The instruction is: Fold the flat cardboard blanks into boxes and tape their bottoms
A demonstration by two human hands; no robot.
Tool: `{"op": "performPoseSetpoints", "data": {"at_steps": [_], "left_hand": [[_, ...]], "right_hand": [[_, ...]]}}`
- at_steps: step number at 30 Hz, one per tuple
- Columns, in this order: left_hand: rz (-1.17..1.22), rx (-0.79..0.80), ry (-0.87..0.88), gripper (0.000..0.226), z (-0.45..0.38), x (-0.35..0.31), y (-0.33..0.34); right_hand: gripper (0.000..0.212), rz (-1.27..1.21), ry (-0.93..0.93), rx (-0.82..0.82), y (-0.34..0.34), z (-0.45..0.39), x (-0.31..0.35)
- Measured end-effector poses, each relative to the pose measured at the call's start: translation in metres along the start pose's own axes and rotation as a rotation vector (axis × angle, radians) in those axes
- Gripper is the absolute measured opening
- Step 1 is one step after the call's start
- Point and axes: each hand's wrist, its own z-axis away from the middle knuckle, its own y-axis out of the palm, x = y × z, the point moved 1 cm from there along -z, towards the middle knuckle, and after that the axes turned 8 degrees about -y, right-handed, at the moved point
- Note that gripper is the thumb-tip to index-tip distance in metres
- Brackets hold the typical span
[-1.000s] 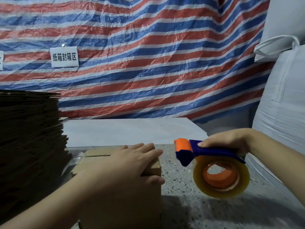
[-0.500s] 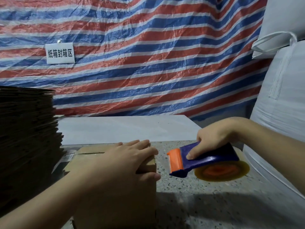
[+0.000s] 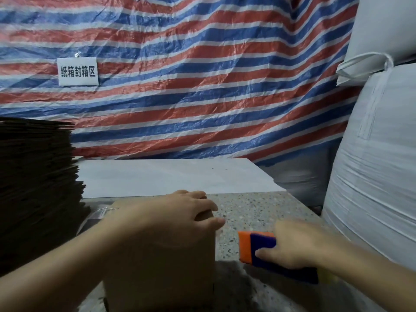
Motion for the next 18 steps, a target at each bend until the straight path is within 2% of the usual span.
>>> {"op": "performPoseSetpoints", "data": {"at_steps": [3, 7, 12, 14, 15, 16, 18], "left_hand": [[-0.033, -0.036, 0.024, 0.056, -0.002, -0.001, 0.001], [-0.094, -0.065, 0.021, 0.057, -0.005, 0.0, 0.001], [-0.069, -0.056, 0.033, 0.067, -0.007, 0.009, 0.0], [-0.009, -0.063, 0.006, 0.064, -0.007, 0.014, 0.001], [0.071, -0.071, -0.013, 0.06, -0.007, 0.016, 0.0], [0.169, -0.08, -0.03, 0.056, -0.007, 0.019, -0.002], [0.31, -0.114, -0.047, 0.05, -0.004, 0.024, -0.008]], "right_hand": [[0.062, -0.066, 0.046, -0.084, 0.036, 0.021, 0.003], [0.082, -0.209, 0.141, -0.161, 0.048, 0.042, 0.009], [0.083, -0.093, 0.191, -0.119, 0.036, 0.05, 0.019], [0.082, -0.044, 0.191, -0.215, 0.014, 0.049, 0.029], [0.078, -0.126, 0.151, -0.299, 0.003, 0.046, 0.036], [0.073, -0.318, 0.083, -0.351, -0.006, 0.041, 0.047], [0.072, -0.738, -0.124, -0.304, -0.023, 0.03, 0.078]]}}
